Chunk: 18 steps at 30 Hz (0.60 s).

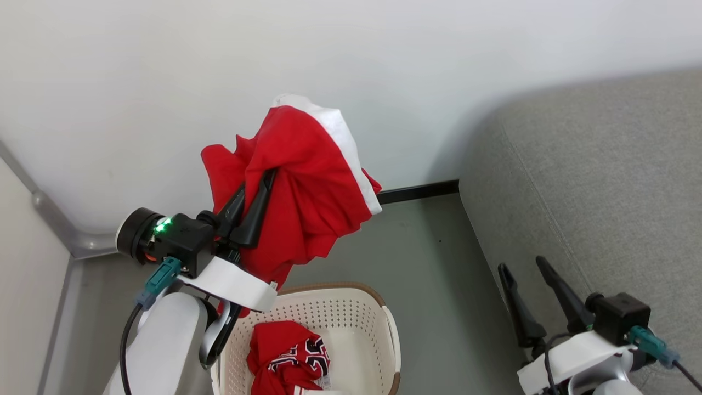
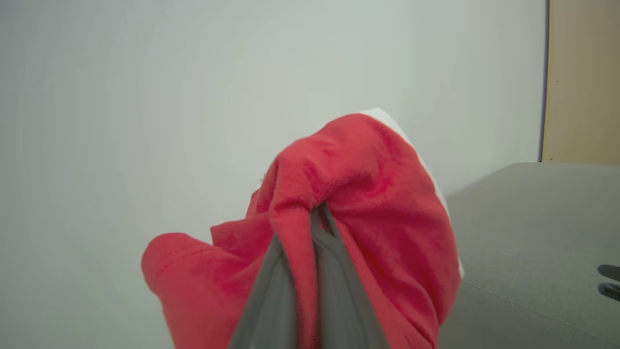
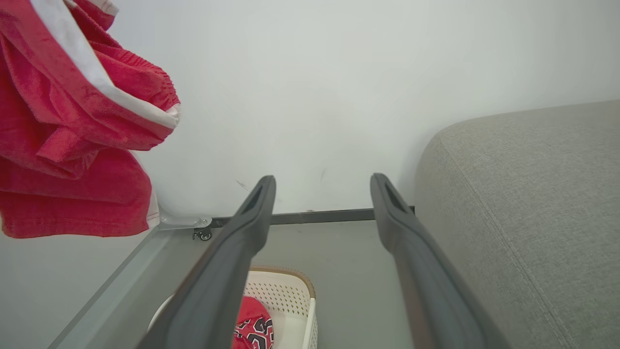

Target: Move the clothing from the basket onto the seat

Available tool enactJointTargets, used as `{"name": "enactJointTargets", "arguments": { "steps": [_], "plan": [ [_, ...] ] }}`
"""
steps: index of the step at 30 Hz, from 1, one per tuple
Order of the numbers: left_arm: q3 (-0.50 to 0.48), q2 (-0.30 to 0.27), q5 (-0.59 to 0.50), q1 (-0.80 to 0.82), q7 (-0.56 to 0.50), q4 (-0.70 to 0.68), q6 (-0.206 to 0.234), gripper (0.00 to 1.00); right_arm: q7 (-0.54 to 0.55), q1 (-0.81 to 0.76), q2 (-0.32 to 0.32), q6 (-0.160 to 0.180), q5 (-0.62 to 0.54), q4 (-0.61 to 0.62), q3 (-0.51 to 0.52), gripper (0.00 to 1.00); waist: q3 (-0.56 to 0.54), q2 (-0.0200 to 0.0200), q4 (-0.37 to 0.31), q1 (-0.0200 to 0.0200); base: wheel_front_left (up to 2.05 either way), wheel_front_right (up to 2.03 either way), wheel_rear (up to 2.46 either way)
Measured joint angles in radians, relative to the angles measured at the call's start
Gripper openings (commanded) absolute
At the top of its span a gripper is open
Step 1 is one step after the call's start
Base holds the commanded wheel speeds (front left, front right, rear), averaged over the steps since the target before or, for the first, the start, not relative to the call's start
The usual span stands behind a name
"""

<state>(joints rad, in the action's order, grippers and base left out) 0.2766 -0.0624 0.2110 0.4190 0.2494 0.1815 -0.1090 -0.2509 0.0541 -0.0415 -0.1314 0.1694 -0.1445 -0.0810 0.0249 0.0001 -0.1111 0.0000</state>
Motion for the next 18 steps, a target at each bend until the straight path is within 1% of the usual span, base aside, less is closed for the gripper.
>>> {"name": "enactJointTargets", "arguments": {
  "steps": [6, 9, 10, 13, 18],
  "plan": [
    [0.01, 0.001, 0.002, -0.013, 0.0, -0.076, -0.004, 0.0, 0.0, -0.034, 0.0, 0.0, 0.002, 0.01, -0.033, 1.0, -0.029, 0.0, 0.017, 0.0, 0.0, 0.0, 0.0],
    [0.019, 0.002, 0.008, -0.034, 0.0, -0.099, -0.007, 0.0, 0.0, -0.035, 0.0, 0.0, 0.035, 0.032, -0.05, 1.0, -0.04, 0.0, 0.023, 0.0, 0.0, 0.0, 0.0],
    [0.023, 0.001, 0.008, -0.04, 0.0, -0.104, -0.008, 0.0, 0.0, -0.035, -0.002, 0.001, 0.035, 0.038, -0.069, 1.0, -0.043, 0.0, 0.024, 0.0, 0.0, 0.0, 0.0],
    [0.031, 0.002, 0.008, -0.054, 0.0, -0.121, -0.008, 0.0, 0.0, -0.041, -0.001, 0.0, 0.01, 0.059, -0.132, 1.0, -0.052, 0.0, 0.028, 0.0, 0.0, 0.0, 0.0],
    [0.044, 0.002, 0.008, -0.079, 0.0, -0.143, -0.008, 0.0, 0.0, -0.051, -0.003, 0.0, -0.028, 0.105, -0.176, 1.0, -0.061, 0.0, 0.029, 0.0, 0.0, 0.0, 0.0]
  ]
}}
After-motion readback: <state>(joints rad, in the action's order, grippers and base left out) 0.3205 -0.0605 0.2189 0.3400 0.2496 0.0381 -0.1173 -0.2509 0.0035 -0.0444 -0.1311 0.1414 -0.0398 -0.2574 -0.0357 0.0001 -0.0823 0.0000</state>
